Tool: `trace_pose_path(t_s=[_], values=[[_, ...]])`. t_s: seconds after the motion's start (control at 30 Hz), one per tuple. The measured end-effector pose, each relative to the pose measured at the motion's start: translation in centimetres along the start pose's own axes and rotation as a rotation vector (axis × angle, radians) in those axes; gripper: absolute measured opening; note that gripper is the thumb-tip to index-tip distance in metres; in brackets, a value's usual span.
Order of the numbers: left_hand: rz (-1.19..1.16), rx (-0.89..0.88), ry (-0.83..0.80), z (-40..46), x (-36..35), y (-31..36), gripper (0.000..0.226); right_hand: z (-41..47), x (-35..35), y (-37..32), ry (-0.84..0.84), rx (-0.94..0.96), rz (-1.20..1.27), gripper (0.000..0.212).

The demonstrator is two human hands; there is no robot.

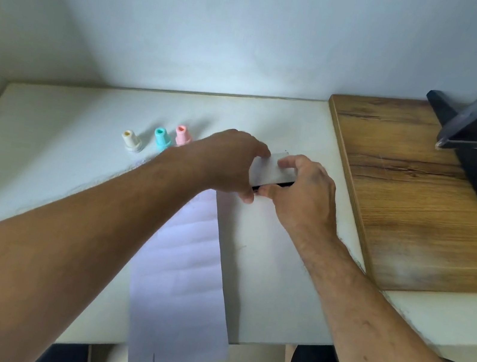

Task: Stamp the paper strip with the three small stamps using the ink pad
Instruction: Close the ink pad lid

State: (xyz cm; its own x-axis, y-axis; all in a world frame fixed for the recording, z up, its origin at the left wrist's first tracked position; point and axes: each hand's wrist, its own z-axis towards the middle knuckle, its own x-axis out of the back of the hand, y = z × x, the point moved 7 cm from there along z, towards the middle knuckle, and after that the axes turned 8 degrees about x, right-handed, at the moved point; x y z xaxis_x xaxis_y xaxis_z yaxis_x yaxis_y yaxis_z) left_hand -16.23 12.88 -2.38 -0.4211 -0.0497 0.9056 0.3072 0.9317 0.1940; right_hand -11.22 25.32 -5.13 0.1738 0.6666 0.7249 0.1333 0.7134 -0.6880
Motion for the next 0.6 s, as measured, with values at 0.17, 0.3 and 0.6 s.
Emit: trace_pose_path(t_s=[0.17, 0.3, 0.6], values=[[0.052, -0.036, 0.122, 0.0, -0.3, 0.3, 0.054, 0.1, 0.8, -0.1, -0.027, 0.047, -0.075, 0.057], [0.052, -0.034, 0.165, 0.0, -0.3, 0.1, 0.046, 0.0, 0.3, -1.2, -0.149, 0.188, -0.243, 0.073], [0.101, -0.027, 0.197, -0.2, 0.2, 0.5, 0.043, -0.3, 0.3, -2.0, -0.208, 0.222, -0.417, 0.045]])
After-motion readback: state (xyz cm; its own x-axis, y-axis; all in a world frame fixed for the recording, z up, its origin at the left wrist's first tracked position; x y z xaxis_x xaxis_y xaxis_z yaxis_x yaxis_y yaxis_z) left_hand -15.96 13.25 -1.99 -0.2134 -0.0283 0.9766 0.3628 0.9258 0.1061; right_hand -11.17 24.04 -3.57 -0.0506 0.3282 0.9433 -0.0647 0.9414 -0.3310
